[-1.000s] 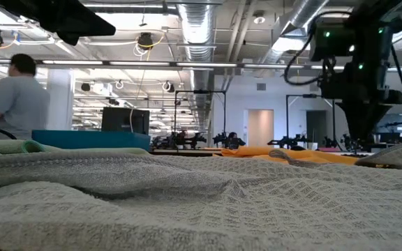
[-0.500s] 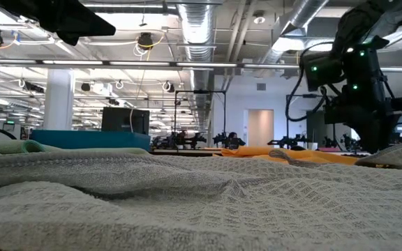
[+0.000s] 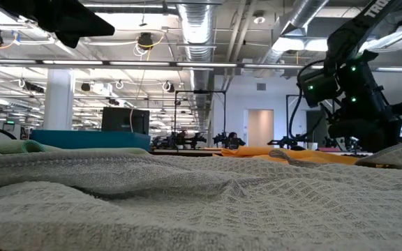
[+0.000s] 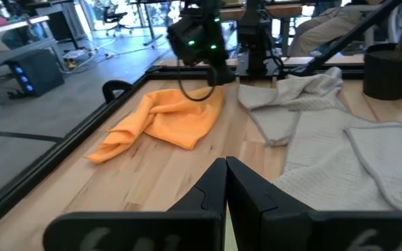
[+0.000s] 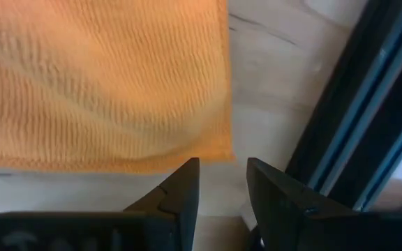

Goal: Fold microfiber towels
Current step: Fold the orange towel

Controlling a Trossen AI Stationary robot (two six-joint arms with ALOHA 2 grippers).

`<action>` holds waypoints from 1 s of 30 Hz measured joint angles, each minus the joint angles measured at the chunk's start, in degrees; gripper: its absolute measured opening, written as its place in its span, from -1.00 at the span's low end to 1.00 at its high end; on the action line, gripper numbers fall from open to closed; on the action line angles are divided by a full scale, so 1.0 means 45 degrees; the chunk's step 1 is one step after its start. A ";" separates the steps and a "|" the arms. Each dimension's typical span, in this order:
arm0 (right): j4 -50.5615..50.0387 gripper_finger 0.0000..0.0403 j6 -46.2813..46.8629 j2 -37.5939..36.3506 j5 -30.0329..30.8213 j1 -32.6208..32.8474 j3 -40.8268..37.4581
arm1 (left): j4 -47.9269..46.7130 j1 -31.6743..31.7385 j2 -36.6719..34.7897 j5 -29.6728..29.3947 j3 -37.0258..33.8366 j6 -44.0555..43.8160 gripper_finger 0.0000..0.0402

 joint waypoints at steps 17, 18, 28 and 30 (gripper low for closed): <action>0.0694 -0.33 -0.2377 0.1407 -0.0686 -0.0886 0.0049 | -0.0005 0.0000 0.0003 0.0235 0.0000 -0.0118 -1.00; 0.0714 -0.35 -0.2504 0.1411 -0.0702 -0.0826 0.0045 | -0.0005 0.0000 0.0003 0.0235 0.0000 -0.0117 -1.00; 0.1007 -0.93 -0.4144 0.1301 -0.0309 0.0190 0.0011 | 0.0008 -0.0003 0.0003 0.0556 0.0000 -0.0355 -1.00; 0.1058 -0.95 -0.4235 0.1307 -0.0070 0.0530 -0.0010 | 0.0010 -0.0003 0.0005 0.0556 0.0000 -0.0357 -1.00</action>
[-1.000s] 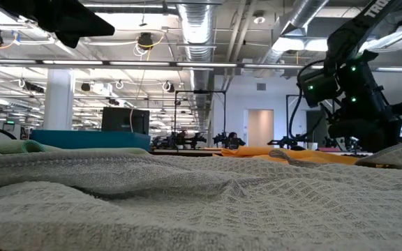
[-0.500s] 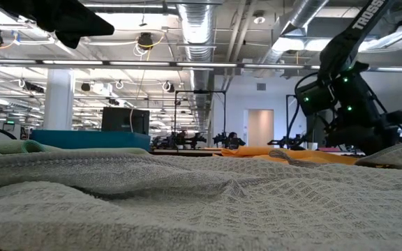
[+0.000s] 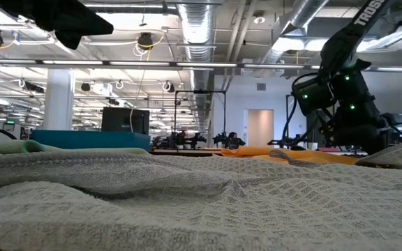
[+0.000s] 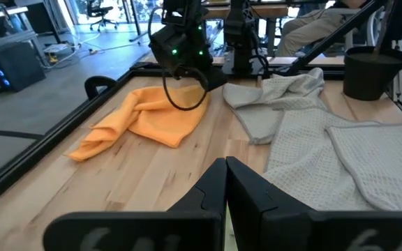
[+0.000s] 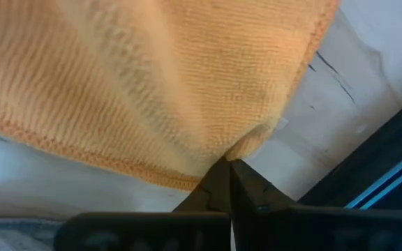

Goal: Fold microfiber towels
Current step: Fold the orange towel

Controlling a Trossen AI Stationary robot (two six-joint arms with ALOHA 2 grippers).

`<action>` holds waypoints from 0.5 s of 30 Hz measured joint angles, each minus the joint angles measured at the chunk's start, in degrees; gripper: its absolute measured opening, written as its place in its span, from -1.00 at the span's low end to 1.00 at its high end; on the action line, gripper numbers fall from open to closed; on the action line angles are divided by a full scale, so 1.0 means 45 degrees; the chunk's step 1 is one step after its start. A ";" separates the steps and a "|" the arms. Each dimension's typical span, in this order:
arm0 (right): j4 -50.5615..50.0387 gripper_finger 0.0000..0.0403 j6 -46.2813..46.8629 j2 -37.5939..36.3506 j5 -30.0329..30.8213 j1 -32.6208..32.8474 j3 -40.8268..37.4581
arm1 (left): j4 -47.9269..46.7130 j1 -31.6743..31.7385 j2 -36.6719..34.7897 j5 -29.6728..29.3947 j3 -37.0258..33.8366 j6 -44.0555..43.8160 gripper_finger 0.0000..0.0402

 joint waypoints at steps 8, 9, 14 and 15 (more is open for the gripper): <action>0.0787 -0.97 0.0303 0.0052 0.2202 0.1774 0.0551 | 0.0119 0.0000 -0.0004 -0.0041 0.0000 0.0569 -1.00; 0.0890 -0.97 0.0309 0.0052 0.2285 0.1999 0.0687 | 0.0133 -0.0001 -0.0001 -0.0121 0.0000 0.0543 -1.00; 0.1104 -0.98 0.0313 0.0047 0.2393 0.2918 0.1566 | 0.0117 0.0360 0.0006 -0.0741 0.0098 0.0534 -1.00; 0.1104 -0.98 0.0321 0.0047 0.2404 0.3078 0.1771 | 0.0122 0.0507 0.0086 -0.0753 0.0201 0.0532 -1.00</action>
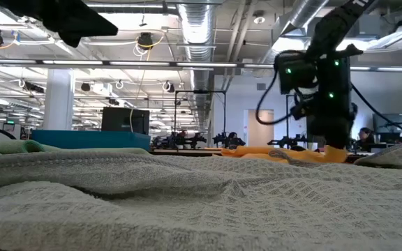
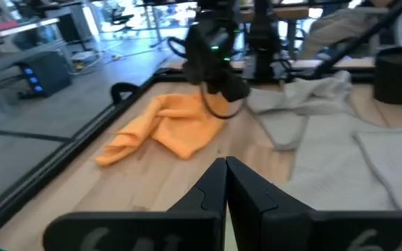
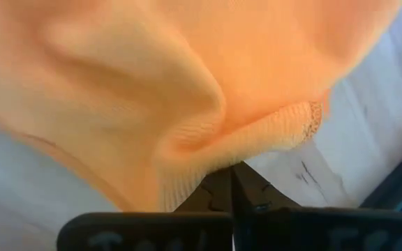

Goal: Fold microfiber towels
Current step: Fold the orange towel

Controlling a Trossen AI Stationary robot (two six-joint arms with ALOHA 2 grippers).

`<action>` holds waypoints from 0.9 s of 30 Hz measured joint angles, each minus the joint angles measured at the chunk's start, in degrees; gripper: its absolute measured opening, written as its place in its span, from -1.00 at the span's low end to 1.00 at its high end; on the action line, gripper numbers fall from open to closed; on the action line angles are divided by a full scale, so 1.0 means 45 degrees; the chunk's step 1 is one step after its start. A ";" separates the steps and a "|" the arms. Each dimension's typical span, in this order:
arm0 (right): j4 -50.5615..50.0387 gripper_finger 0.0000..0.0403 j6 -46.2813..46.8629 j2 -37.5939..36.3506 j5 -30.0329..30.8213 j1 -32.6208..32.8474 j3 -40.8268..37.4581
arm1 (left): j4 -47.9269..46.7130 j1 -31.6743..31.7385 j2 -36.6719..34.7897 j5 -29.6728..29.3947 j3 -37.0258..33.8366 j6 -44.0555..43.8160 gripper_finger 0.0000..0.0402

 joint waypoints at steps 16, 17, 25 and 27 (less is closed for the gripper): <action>-0.0109 -0.97 -0.0088 -0.0024 -0.0004 0.1231 0.2096 | -0.0088 0.2246 0.5334 0.0665 0.2414 0.1627 -0.74; -0.0129 -0.97 -0.0091 -0.0024 -0.0011 0.1260 0.2126 | -0.0101 0.2350 0.5704 0.0670 0.2618 0.1632 -0.68; -0.0194 -0.98 -0.0418 -0.0024 -0.0013 0.1460 0.2787 | -0.0072 0.3234 0.9002 0.0933 0.4200 0.3998 -0.36; -0.0394 -0.98 -0.0431 -0.0034 -0.0012 0.1562 0.2998 | -0.0073 0.3427 0.9959 0.1248 0.4608 0.4341 -0.34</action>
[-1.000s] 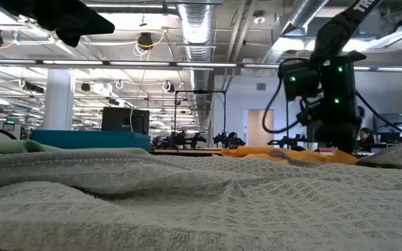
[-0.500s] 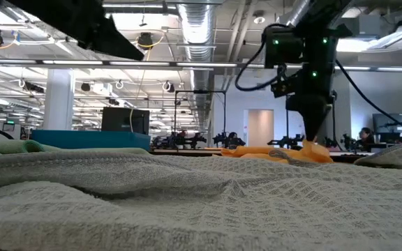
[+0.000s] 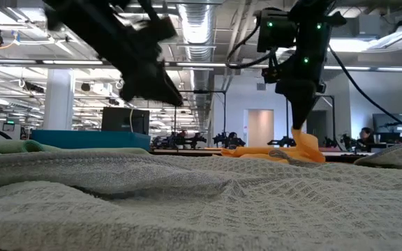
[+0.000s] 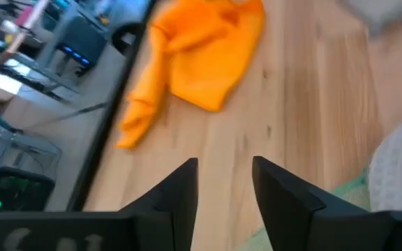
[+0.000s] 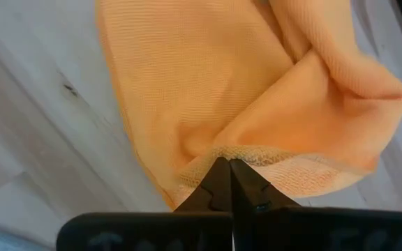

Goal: Fold microfiber towels
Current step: Fold the orange towel

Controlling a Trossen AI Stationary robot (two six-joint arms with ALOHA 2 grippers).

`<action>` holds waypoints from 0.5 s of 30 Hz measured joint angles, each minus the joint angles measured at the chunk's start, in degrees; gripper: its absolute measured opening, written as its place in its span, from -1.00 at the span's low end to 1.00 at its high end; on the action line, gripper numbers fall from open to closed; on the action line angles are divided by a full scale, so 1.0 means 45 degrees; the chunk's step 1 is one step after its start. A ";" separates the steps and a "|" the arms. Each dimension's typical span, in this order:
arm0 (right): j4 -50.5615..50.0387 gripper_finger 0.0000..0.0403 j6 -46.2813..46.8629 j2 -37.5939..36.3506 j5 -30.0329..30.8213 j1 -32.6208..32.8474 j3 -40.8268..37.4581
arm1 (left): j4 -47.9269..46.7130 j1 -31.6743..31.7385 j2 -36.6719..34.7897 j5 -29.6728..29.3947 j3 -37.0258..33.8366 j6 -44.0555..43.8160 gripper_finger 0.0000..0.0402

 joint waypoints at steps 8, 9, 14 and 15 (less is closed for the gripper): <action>-0.0520 -0.97 -0.0019 0.0000 -0.0053 0.0572 0.0625 | 0.0187 0.0808 0.3448 0.0291 0.2587 0.1897 -0.33; -0.0578 -0.97 -0.0019 0.0000 -0.0056 0.0649 0.0716 | 0.0181 0.0936 0.3785 0.0292 0.2935 0.2039 -0.33; -0.0579 -0.97 -0.0211 0.0000 -0.0057 0.1018 0.0965 | 0.0160 0.1573 0.5380 0.0380 0.4428 0.2521 -0.33; -0.0623 -0.97 -0.0209 0.0000 -0.0058 0.1080 0.0985 | 0.0139 0.1673 0.5649 0.0411 0.4638 0.2646 -0.33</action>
